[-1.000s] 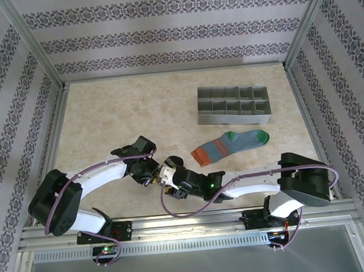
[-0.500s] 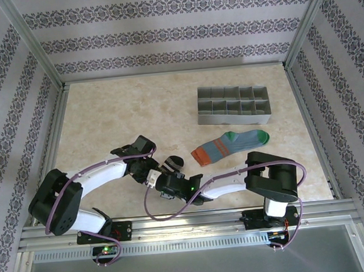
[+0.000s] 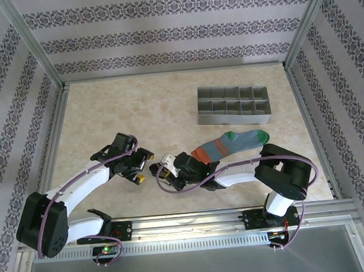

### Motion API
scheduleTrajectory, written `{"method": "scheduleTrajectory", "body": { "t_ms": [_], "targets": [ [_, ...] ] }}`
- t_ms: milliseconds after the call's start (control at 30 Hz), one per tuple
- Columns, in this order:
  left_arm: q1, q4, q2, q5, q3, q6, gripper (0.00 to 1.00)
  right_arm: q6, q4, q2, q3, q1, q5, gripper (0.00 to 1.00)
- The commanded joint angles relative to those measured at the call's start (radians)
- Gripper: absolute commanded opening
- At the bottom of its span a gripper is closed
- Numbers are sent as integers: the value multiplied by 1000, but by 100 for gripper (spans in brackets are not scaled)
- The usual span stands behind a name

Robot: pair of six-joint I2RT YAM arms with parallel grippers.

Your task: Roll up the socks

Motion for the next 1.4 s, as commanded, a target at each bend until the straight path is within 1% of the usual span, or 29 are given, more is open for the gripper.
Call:
{"method": "scheduleTrajectory", "body": {
  "t_ms": [0, 67, 133, 267, 433, 567, 767, 967, 1167, 1367],
  "targets": [
    [7, 76, -13, 45, -6, 34, 76, 75, -202, 59, -87, -33, -135, 0],
    [1, 85, -7, 64, -4, 40, 72, 93, -199, 62, -97, -53, -159, 0],
    [-10, 84, -7, 77, -2, 53, 69, 116, -187, 64, -116, -74, -185, 0],
    [-52, 59, -7, 86, 8, 79, 68, 169, -163, 75, -151, -119, -253, 0],
    [-104, 35, -13, 53, 7, 81, 64, 217, -167, 76, -170, -155, -268, 0],
    [-139, 43, 2, 34, 12, 86, 62, 263, -158, 94, -175, -202, -311, 0],
    [-181, 111, 86, 28, 28, 93, 62, 301, -130, 120, -185, -268, -385, 0],
    [-189, 191, 189, 21, 63, 97, 63, 323, -125, 147, -196, -327, -440, 0],
    [-194, 214, 244, 17, 113, 115, 64, 339, -127, 179, -186, -361, -466, 0],
    [-200, 186, 275, 31, 130, 141, 65, 359, -131, 206, -168, -383, -480, 0]
  ]
}}
